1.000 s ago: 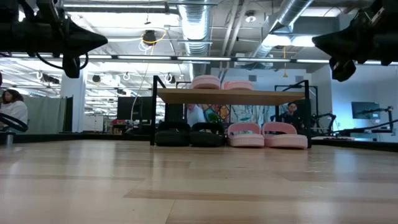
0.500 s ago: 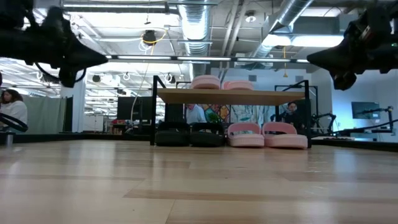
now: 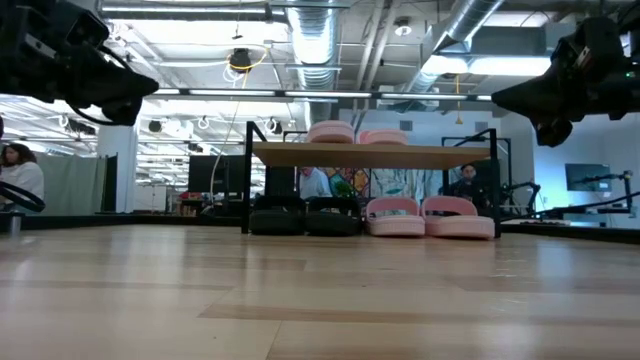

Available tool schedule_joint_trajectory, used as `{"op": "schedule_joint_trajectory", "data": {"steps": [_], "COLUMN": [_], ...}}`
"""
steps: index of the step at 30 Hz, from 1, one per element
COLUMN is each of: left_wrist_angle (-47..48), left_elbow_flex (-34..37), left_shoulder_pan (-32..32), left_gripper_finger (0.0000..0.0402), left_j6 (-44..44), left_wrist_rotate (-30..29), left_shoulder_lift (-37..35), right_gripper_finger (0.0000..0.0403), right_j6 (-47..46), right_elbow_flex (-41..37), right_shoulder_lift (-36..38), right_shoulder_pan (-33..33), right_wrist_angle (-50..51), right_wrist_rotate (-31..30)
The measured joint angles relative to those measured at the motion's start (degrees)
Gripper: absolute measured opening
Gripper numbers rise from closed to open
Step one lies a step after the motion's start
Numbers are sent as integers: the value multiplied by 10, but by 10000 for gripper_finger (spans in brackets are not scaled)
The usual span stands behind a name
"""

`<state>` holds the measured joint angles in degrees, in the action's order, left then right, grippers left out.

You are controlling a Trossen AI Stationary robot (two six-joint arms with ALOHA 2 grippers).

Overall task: Pick and place slides into the shelf
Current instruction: Return to Home Position

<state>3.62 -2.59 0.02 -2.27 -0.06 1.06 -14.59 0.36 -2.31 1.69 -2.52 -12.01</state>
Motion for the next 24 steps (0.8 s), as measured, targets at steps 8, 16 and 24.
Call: {"op": "schedule_joint_trajectory", "data": {"steps": [8, 16, 24], "left_wrist_angle": [2, 3, 3], "left_elbow_flex": [0, 0, 0], "left_shoulder_pan": [0, 0, 0], "left_gripper_finger": [0, 0, 0], "left_j6": [22, 22, 20], "left_wrist_rotate": [-2, -9, -12], "left_shoulder_lift": [0, 1, 1], "right_gripper_finger": [0, 0, 0], "right_j6": [0, 0, 0], "right_elbow_flex": [0, 0, 0], "right_shoulder_lift": [0, 0, 0], "right_shoulder_pan": [0, 0, 0], "right_wrist_angle": [0, 0, 0], "right_wrist_rotate": [0, 0, 0]}}
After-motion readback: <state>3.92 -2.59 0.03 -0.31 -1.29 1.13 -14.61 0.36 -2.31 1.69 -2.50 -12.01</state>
